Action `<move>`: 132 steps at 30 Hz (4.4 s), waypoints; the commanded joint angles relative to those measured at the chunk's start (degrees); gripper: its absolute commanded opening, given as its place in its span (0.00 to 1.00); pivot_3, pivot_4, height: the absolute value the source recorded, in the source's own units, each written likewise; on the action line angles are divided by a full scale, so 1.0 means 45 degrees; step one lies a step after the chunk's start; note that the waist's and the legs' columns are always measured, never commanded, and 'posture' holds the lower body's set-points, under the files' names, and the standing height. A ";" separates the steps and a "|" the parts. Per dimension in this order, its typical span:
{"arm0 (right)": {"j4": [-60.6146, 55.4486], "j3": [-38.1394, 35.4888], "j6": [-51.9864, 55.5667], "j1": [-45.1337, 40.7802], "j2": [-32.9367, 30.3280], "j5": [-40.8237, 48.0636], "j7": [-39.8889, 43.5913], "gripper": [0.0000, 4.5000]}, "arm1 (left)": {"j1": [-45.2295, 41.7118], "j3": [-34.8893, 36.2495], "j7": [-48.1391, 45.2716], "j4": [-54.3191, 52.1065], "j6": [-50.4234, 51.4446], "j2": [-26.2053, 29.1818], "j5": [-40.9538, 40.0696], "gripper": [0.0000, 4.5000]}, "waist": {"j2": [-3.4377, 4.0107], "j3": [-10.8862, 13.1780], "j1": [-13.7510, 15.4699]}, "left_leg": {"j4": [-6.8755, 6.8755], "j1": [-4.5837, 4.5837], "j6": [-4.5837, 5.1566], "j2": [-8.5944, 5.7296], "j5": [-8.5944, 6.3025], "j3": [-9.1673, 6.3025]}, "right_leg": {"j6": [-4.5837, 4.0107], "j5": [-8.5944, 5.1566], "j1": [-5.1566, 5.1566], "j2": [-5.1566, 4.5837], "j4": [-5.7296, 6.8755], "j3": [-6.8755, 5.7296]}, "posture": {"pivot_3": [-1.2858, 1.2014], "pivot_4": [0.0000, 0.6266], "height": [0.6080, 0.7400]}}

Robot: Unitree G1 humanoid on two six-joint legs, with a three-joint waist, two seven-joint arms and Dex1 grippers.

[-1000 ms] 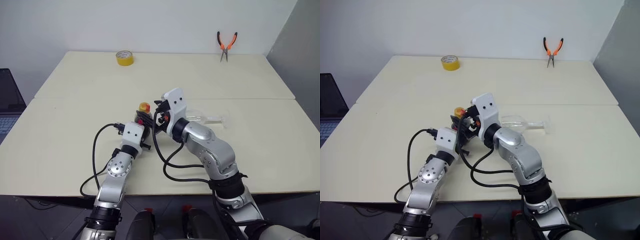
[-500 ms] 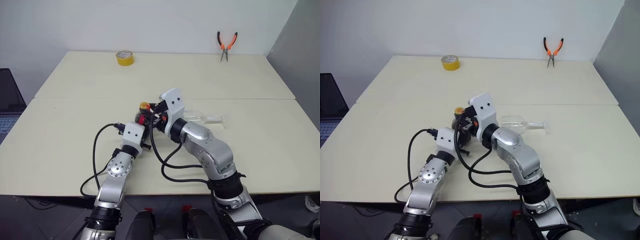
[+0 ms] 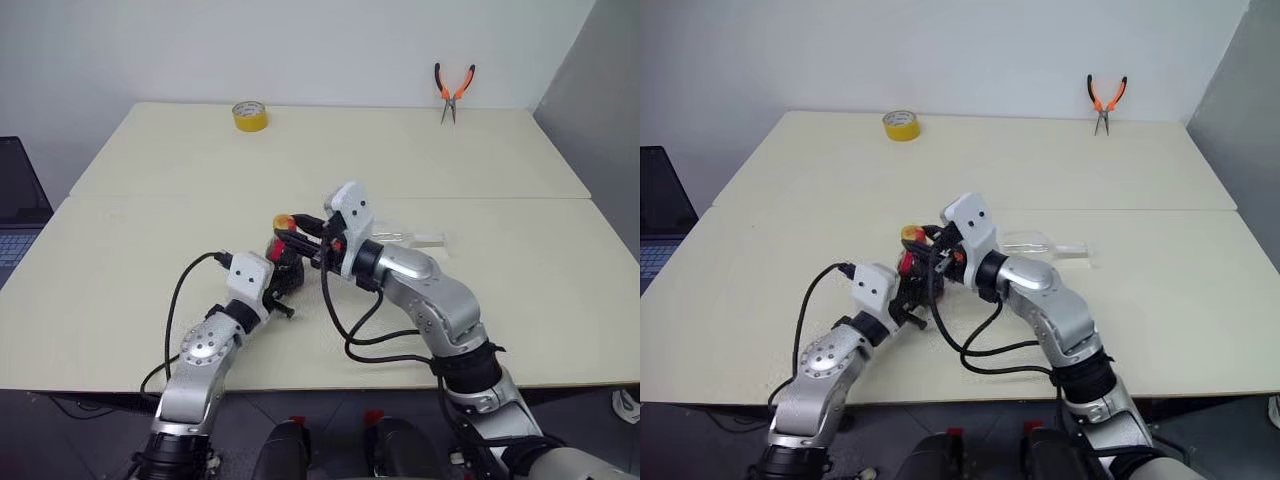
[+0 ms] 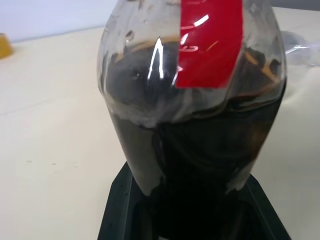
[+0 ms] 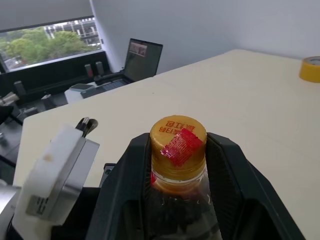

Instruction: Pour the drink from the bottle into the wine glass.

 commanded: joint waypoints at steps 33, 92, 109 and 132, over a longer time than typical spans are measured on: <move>-0.2202 -0.0327 -0.0450 0.1162 0.0355 -0.1049 -0.2779 1.00 | -0.0703 -0.0389 0.2839 0.0253 -0.1585 -0.1131 0.2506 0.17 | 0.0000 0.0002 0.0031 | -0.0001 -0.0004 -0.0004 -0.0008 -0.0001 -0.0007 | -0.0005 -0.0006 0.0000 -0.0011 0.0003 -0.0007 | 0.52 0.24 1.00; -0.1899 -0.1504 -0.0402 0.1411 -0.0001 -0.1803 -0.3312 1.00 | -0.1149 0.0319 0.3573 0.1074 -0.1464 -0.1737 0.2749 0.16 | 0.0000 0.0002 0.0001 | -0.0005 -0.0006 -0.0004 -0.0008 -0.0001 -0.0011 | -0.0008 -0.0004 -0.0001 -0.0008 0.0012 -0.0016 | 0.52 0.24 1.00; -0.0367 0.0239 -0.1016 -0.0530 0.0881 -0.2538 -0.3038 1.00 | -0.1175 -0.0067 0.3321 0.0980 -0.1446 -0.1788 0.2716 0.16 | -0.0001 0.0001 0.0030 | 0.0005 -0.0005 -0.0003 -0.0014 0.0000 -0.0010 | -0.0008 -0.0003 0.0002 -0.0012 0.0012 -0.0014 | 0.52 0.24 1.00; 0.0537 0.0924 -0.2110 -0.0832 0.0854 -0.3377 -0.2315 1.00 | -0.1223 -0.0234 0.3076 0.1016 -0.1376 -0.1824 0.2635 0.16 | -0.0001 0.0001 0.0028 | -0.0001 -0.0004 -0.0004 -0.0012 -0.0001 -0.0013 | -0.0066 0.0030 0.0000 -0.0011 0.0014 -0.0019 | 0.52 0.24 1.00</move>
